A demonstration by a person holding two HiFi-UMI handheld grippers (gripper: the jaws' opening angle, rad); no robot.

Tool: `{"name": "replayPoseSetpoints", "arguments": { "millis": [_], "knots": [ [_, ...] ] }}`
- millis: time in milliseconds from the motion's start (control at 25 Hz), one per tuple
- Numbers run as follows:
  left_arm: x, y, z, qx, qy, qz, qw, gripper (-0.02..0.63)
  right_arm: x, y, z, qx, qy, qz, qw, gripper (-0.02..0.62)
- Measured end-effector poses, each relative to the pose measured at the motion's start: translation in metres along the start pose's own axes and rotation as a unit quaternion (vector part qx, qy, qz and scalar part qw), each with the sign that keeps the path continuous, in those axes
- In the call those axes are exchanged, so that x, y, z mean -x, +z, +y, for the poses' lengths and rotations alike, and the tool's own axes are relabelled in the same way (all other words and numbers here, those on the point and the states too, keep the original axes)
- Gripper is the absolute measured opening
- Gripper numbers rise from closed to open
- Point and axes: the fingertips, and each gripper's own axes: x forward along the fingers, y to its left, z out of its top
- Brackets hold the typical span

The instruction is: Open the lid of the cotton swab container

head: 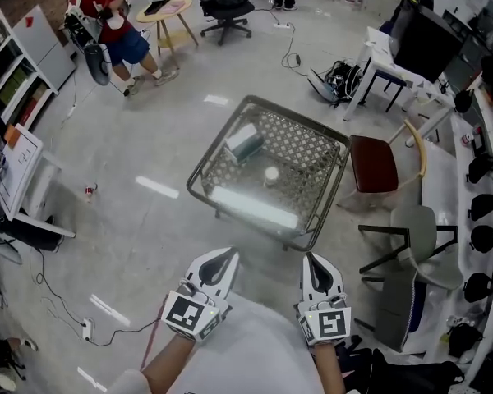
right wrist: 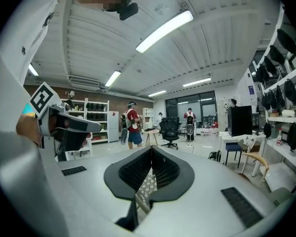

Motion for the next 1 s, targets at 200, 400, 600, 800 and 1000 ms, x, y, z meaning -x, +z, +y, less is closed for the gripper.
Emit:
{"name": "replayPoseSetpoints", "arguments": {
  "millis": [200, 400, 600, 800, 1000],
  "knots": [
    [-0.039, 0.023, 0.049, 0.001, -0.025, -0.005, 0.9997, 0.008, -0.064, 0.019, -0.012, -0.004, -0.023, -0.008, 1.000, 0.000],
    [-0.076, 0.041, 0.098, 0.000, -0.053, 0.000, 0.9986, 0.008, -0.128, 0.038, -0.019, -0.007, -0.050, -0.022, 0.999, 0.000],
    [-0.106, 0.050, 0.138, -0.006, -0.085, -0.001, 0.9964, 0.008, -0.172, 0.045, -0.023, 0.002, -0.077, -0.029, 0.997, 0.000],
    [-0.127, 0.049, 0.160, -0.003, -0.098, 0.003, 0.9952, 0.008, -0.198, 0.034, -0.026, -0.007, -0.088, -0.015, 0.996, 0.000],
    [-0.139, 0.036, 0.170, 0.014, -0.088, 0.014, 0.9960, 0.008, -0.205, 0.018, -0.035, -0.011, -0.083, 0.014, 0.996, 0.000]
  ]
}}
